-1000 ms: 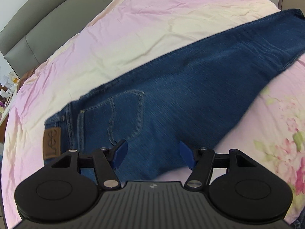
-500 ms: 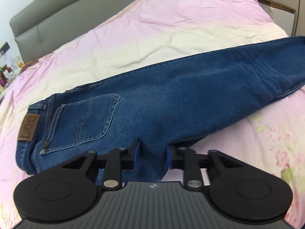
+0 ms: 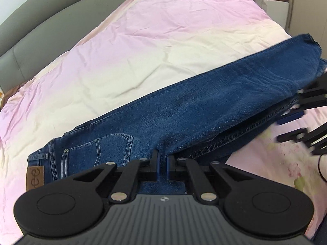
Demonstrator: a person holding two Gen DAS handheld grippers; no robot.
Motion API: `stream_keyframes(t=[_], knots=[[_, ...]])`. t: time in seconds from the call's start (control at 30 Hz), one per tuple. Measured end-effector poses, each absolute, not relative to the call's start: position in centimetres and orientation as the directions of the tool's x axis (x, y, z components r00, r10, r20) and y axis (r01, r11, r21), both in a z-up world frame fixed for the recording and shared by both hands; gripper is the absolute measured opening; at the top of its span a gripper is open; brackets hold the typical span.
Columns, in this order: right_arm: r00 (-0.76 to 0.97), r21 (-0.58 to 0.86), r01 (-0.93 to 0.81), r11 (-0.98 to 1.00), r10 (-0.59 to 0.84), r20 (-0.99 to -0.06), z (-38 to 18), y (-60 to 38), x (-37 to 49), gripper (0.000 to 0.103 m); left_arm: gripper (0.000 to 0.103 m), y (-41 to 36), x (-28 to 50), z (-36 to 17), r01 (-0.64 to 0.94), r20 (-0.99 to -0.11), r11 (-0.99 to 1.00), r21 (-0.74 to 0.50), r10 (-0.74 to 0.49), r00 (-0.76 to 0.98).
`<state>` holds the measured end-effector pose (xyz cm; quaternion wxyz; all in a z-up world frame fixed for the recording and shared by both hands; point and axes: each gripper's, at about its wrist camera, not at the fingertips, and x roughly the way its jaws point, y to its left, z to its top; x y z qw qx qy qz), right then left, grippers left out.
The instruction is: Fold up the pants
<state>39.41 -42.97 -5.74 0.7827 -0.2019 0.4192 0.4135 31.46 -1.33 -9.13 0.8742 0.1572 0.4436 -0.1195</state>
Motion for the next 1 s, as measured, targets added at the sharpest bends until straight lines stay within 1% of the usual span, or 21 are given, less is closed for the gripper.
stream_keyframes(t=[0.03,0.1,0.2,0.3,0.5,0.53,0.63,0.67,0.7,0.73,0.87,1.0], knots=[[0.3,0.012,-0.844,0.537,0.489,-0.819,-6.1,-41.0,39.2,0.018,0.006,-1.3,31.5,-9.1,0.362,-0.817,0.918,0.162,-0.081,0.571],[0.284,-0.023,-0.887,0.461,0.505,-0.815,-6.8,-37.4,39.2,0.016,0.006,-0.9,31.6,-9.1,0.378,-0.822,0.915,0.14,-0.105,0.56],[0.273,-0.089,-0.932,0.35,0.522,-0.808,-7.9,-32.6,39.6,0.016,0.006,0.0,31.7,-8.9,0.394,-0.831,0.915,0.089,-0.149,0.536],[0.263,-0.153,-0.958,0.241,0.537,-0.802,-8.8,-29.0,39.8,0.014,0.005,0.4,31.9,-8.7,0.409,-0.836,0.91,0.061,-0.177,0.519],[0.221,-0.274,-0.962,-0.013,0.555,-0.802,-10.1,-25.0,38.9,0.014,0.005,1.4,32.6,-8.9,0.431,-0.842,0.902,0.006,-0.228,0.489],[0.235,-0.298,-0.954,-0.028,0.55,-0.801,-10.4,-24.5,38.8,0.014,0.005,1.5,32.5,-9.0,0.434,-0.842,0.901,0.002,-0.233,0.487],[0.215,-0.308,-0.947,-0.087,0.541,-0.813,-11.0,-23.6,38.4,0.014,0.005,1.6,32.5,-9.3,0.435,-0.843,0.9,-0.013,-0.244,0.479],[0.211,-0.311,-0.945,-0.104,0.531,-0.821,-11.3,-23.5,38.2,0.011,0.005,1.6,32.5,-9.3,0.437,-0.842,0.899,-0.015,-0.247,0.479],[0.201,-0.297,-0.949,-0.107,0.521,-0.83,-11.3,-23.3,38.1,0.0,0.005,1.6,32.4,-9.3,0.438,-0.842,0.899,-0.016,-0.249,0.479],[0.185,-0.269,-0.958,-0.097,0.507,-0.842,-11.2,-23.2,38.0,0.0,0.005,1.6,32.4,-9.3,0.44,-0.841,0.898,-0.013,-0.248,0.481],[0.202,-0.261,-0.964,-0.041,0.524,-0.827,-9.3,-23.9,37.0,0.0,0.005,1.1,31.8,-9.3,0.466,-0.855,0.885,-0.002,-0.244,0.459],[0.177,-0.214,-0.977,-0.004,0.548,-0.818,-7.0,-25.2,34.7,0.0,0.006,0.2,30.9,-11.1,0.49,-0.895,0.872,-0.012,-0.228,0.382]])
